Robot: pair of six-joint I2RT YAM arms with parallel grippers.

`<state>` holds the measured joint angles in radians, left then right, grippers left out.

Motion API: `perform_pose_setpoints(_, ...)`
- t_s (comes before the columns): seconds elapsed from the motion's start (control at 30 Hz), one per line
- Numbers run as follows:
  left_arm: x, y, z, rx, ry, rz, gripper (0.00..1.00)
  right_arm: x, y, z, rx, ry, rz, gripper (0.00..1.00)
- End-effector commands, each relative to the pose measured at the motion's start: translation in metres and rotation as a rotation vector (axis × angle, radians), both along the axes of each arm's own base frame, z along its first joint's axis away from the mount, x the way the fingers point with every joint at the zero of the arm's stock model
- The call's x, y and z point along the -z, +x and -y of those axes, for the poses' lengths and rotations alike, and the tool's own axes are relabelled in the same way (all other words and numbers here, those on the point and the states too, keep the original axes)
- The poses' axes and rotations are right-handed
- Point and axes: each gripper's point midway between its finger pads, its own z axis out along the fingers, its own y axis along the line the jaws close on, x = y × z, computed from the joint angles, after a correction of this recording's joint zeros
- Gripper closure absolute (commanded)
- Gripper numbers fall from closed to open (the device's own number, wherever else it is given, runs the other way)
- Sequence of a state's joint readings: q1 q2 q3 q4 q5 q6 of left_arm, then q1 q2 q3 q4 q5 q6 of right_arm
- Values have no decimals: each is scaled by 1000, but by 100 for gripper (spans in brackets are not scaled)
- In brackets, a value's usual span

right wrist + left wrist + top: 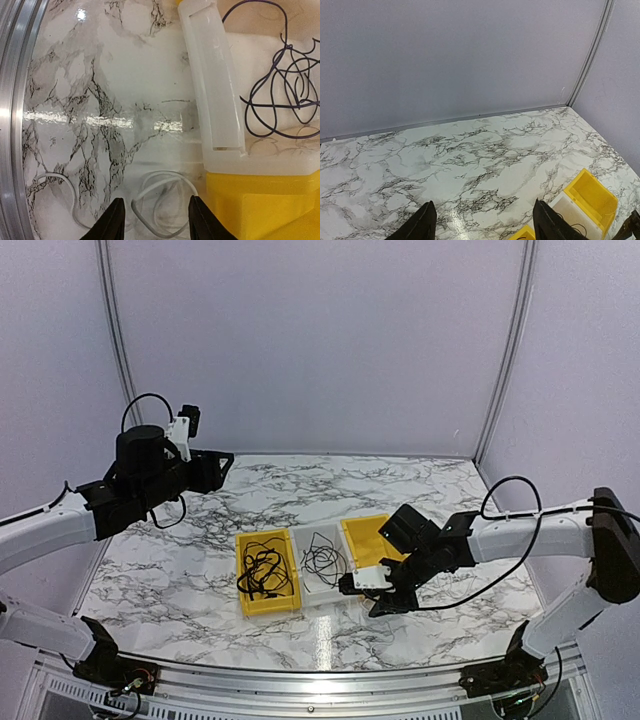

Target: Untangle the cables

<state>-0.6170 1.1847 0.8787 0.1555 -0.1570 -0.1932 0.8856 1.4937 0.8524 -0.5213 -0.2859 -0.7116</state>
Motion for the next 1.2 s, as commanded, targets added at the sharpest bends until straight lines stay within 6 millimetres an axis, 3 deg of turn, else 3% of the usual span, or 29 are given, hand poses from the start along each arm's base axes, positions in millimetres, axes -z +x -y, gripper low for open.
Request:
perform_pose_setpoints(0.0, -11, -2, 2, 17, -16, 40, 32, 1, 1, -11, -16, 20, 1, 58)
perform_pose_setpoints(0.17, -8, -1, 5, 25, -15, 30, 32, 7, 0, -12, -11, 13, -17, 60)
perform_pose_setpoints(0.3, -6, -1, 5, 23, -12, 28, 32, 1, 5, -13, 12, 16, 3, 77)
perform_pose_setpoints(0.5, -5, -3, 14, 72, -15, 25, 32, -50, -7, -19, -22, 102, -28, 100)
perform_pose_setpoints(0.6, -8, -22, 41, 210, -8, 63, 32, -86, -22, -22, -80, 164, -61, 100)
perform_pose_setpoints(0.7, -8, -58, 76, 332, 54, 117, 31, -120, -27, -26, -111, 231, -52, 100)
perform_pose_setpoints(0.83, -9, -104, 110, 415, 70, 174, 29, -156, -17, -36, -79, 305, 2, 100)
perform_pose_setpoints(1.03, -13, -149, 137, 448, 10, 225, 28, -185, 14, -52, 20, 342, 66, 100)
perform_pose_setpoints(1.17, -4, -161, 160, 479, 32, 237, 28, -197, 23, -62, 44, 364, 68, 100)
